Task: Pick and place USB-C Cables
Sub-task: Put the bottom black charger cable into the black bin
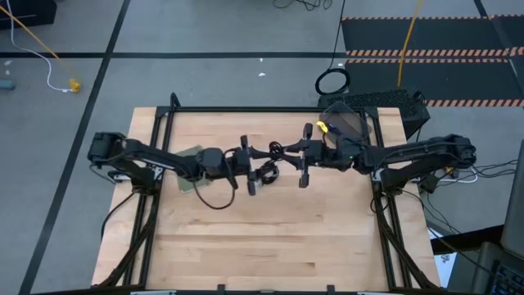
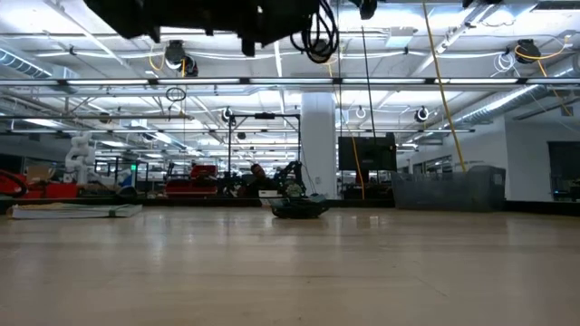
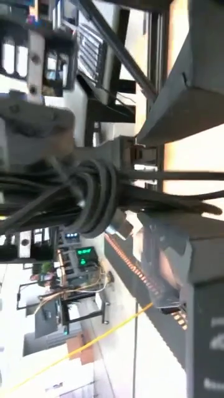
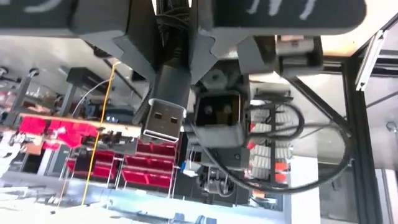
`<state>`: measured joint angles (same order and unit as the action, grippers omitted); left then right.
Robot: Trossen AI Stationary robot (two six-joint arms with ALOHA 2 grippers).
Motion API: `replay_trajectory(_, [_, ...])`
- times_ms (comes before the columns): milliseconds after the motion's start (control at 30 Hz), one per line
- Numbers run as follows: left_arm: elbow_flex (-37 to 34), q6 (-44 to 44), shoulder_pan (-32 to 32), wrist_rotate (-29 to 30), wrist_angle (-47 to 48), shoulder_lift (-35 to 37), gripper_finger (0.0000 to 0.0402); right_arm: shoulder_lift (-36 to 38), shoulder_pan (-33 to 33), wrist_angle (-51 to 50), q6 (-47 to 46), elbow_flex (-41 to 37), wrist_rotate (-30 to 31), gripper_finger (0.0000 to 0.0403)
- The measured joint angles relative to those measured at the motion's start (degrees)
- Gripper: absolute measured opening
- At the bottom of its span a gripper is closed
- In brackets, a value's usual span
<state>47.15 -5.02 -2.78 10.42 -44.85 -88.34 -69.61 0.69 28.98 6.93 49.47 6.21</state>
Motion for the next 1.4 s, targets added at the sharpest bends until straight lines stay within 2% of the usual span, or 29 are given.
replay_trajectory(200, [0.0,0.9,-1.2,-0.1,15.0,8.4,0.0219,3.2,0.0,-5.0,0.5,0.0,0.4,0.0050])
replay_trajectory(367, [0.0,2.7,-2.2,-0.1,25.1,13.5,0.0216,6.2,-0.1,-10.6,0.4,0.0,1.5,0.0050])
replay_trajectory(533, [0.0,3.7,-2.9,-0.1,30.4,17.0,0.0207,10.1,-0.2,-16.9,0.2,0.0,1.5,0.0050])
replay_trajectory(900, [0.0,3.8,-3.1,-0.1,34.2,18.0,0.0204,21.1,-0.2,-29.6,0.2,0.0,1.7,0.0050])
replay_trajectory(1033, [0.0,3.8,-3.1,-0.1,34.4,18.0,0.0204,25.0,-0.1,-34.4,-0.3,0.0,5.1,0.0050])
replay_trajectory(1333, [0.0,3.8,-3.1,-0.1,34.3,18.0,0.0205,27.9,-0.3,-40.9,-3.0,0.0,6.2,0.0050])
replay_trajectory(1400, [0.0,3.8,-3.1,0.0,34.3,18.0,0.0205,27.8,-0.6,-40.8,-2.9,0.0,8.5,0.0050])
